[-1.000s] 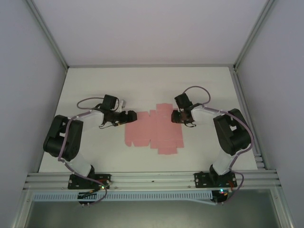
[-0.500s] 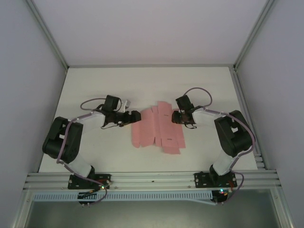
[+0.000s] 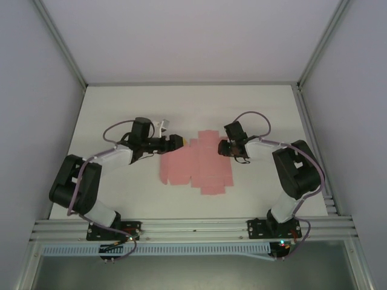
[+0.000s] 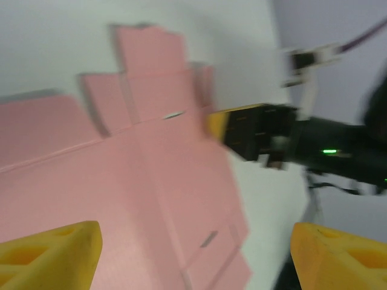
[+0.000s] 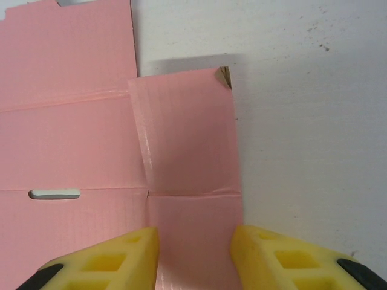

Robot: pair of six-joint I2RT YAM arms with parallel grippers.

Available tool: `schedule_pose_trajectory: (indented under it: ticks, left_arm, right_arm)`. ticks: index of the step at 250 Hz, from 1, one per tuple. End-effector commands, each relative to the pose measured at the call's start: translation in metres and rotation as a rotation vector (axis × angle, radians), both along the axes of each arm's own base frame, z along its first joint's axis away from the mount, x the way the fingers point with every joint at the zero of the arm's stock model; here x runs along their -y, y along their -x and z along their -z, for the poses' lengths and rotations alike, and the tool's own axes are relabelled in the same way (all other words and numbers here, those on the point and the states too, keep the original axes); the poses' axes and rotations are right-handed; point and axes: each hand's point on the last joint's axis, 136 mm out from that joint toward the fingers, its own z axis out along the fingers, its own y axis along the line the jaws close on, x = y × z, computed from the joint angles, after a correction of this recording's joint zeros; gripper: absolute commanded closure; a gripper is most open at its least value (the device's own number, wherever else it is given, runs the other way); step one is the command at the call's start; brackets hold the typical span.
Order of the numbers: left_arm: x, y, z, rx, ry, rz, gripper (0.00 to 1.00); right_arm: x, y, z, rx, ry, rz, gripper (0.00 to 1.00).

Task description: Assemble paper box

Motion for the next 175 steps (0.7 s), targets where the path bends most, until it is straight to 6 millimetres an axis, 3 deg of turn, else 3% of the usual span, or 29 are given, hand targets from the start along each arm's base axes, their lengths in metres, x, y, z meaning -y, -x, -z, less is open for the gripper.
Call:
schedule_pose_trajectory:
  ticks: [1, 56, 89, 108, 131, 175]
  left_arm:
    - [-0.029, 0.015, 0.050, -0.086, -0.234, -0.038, 0.19]
    - [-0.031, 0.012, 0.007, 0.033, -0.203, -0.079, 0.16]
    - [-0.052, 0.011, -0.005, 0.081, -0.298, -0.142, 0.16]
    - [-0.075, 0.012, 0.002, 0.068, -0.413, -0.209, 0.15]
    - [-0.099, 0.018, 0.025, -0.008, -0.555, -0.264, 0.16]
    - [-0.079, 0.020, 0.048, -0.071, -0.478, -0.209, 0.20]
  right_arm:
    - [0.034, 0.075, 0.064, -0.316, 0.123, 0.010, 0.60]
    - [0.035, 0.077, 0.063, -0.320, 0.131, 0.007, 0.60]
    - [0.034, 0.077, 0.065, -0.325, 0.127, -0.002, 0.60]
    - [0.034, 0.077, 0.066, -0.329, 0.135, -0.001, 0.60]
    - [0.033, 0.076, 0.066, -0.328, 0.130, 0.000, 0.59]
    - [0.033, 0.077, 0.066, -0.330, 0.128, -0.003, 0.59]
